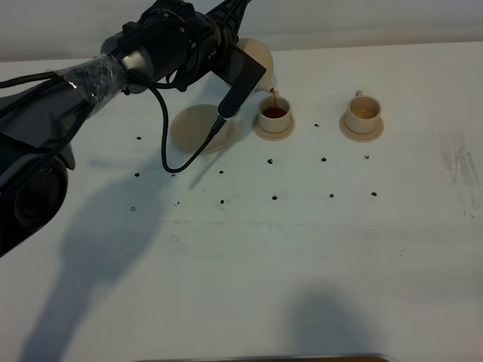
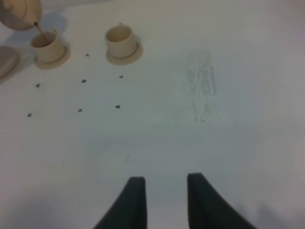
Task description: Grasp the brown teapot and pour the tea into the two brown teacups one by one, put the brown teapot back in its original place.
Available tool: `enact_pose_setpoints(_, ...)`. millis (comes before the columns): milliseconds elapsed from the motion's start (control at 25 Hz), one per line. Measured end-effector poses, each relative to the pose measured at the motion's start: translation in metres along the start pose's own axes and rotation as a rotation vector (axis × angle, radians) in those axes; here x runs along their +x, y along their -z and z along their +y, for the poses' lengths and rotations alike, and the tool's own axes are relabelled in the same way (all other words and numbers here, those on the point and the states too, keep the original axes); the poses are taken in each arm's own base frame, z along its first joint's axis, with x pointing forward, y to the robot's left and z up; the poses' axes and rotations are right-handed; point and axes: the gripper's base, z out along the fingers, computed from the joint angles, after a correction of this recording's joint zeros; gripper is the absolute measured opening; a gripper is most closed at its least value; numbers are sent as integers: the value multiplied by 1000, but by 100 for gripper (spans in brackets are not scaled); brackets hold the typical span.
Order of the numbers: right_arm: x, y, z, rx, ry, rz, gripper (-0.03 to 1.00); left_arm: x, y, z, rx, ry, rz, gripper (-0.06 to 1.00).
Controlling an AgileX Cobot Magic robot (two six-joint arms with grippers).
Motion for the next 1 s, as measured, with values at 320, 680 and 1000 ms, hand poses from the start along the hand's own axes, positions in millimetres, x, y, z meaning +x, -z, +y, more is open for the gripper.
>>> enact_pose_setpoints(320, 0, 0, 0, 0, 0, 0, 23, 0, 0, 1, -7, -19, 0, 8)
enact_pose_setpoints(680, 0, 0, 0, 0, 0, 0, 23, 0, 0, 3, -29, -45, 0, 8)
enact_pose_setpoints(1000, 0, 0, 0, 0, 0, 0, 23, 1, 0, 3, -31, -65, 11, 8)
